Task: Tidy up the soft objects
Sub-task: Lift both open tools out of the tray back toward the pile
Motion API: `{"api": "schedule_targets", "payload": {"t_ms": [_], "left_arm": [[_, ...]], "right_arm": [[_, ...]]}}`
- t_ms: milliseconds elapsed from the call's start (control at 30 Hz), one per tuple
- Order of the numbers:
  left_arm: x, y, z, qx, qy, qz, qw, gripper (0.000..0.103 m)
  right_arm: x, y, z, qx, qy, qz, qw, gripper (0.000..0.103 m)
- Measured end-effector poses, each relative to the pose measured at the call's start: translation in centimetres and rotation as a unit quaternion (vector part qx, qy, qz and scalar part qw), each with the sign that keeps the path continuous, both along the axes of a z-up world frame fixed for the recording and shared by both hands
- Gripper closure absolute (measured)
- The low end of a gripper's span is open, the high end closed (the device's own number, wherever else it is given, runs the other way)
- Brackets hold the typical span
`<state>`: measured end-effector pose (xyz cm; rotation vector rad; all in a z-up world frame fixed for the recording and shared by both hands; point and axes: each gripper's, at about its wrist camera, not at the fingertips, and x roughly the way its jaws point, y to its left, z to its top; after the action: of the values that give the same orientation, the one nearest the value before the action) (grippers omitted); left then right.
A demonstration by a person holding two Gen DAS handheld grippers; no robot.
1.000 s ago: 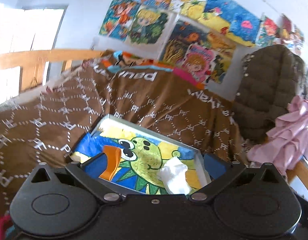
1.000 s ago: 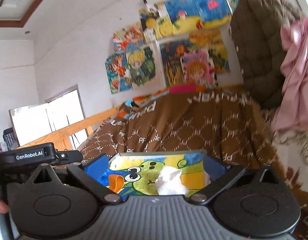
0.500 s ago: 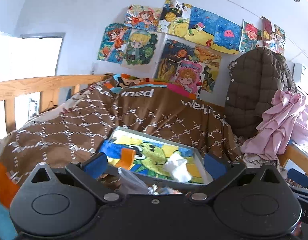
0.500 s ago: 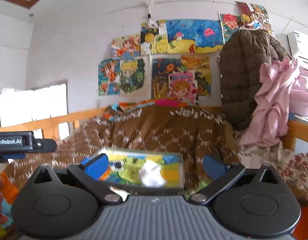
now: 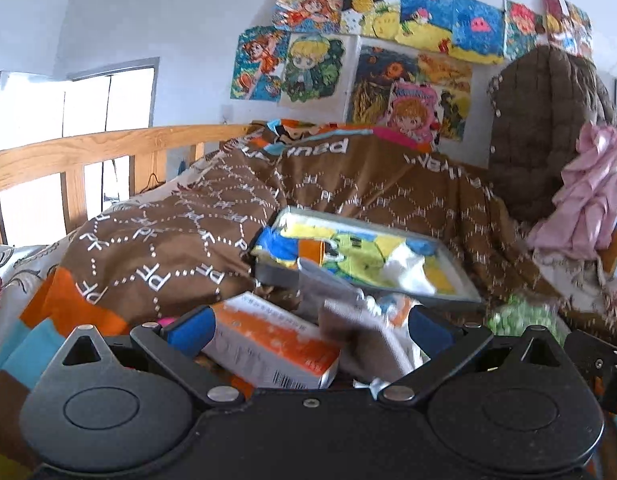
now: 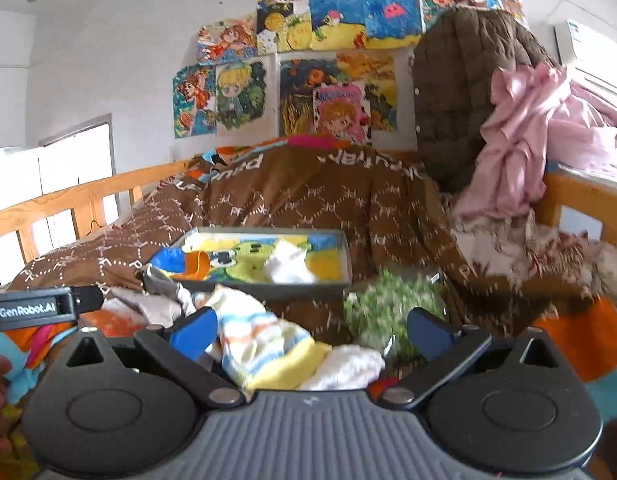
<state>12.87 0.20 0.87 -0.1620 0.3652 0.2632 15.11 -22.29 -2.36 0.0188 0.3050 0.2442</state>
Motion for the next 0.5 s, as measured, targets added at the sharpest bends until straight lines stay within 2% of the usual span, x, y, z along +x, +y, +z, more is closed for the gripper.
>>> {"api": "schedule_targets", "payload": {"t_ms": [200, 367, 500], "left_arm": [[-0.4, 0.1, -2.0, 0.005, 0.031, -0.014, 0.9994, 0.001], [-0.4, 0.2, -3.4, 0.006, 0.046, -0.048, 0.9978, 0.001], [-0.3, 0.0, -4.3, -0.003, 0.054, -0.073, 0.9959, 0.001]], "right_arm": [[-0.3, -0.5, -0.3, 0.01, 0.009, -0.004, 1.0, 0.0], [1.0, -0.3, -0.9, 0.002, 0.046, -0.007, 0.999, 0.0], [2.3, -0.5, -2.0, 0.011, 0.101, -0.005, 0.995, 0.0]]}}
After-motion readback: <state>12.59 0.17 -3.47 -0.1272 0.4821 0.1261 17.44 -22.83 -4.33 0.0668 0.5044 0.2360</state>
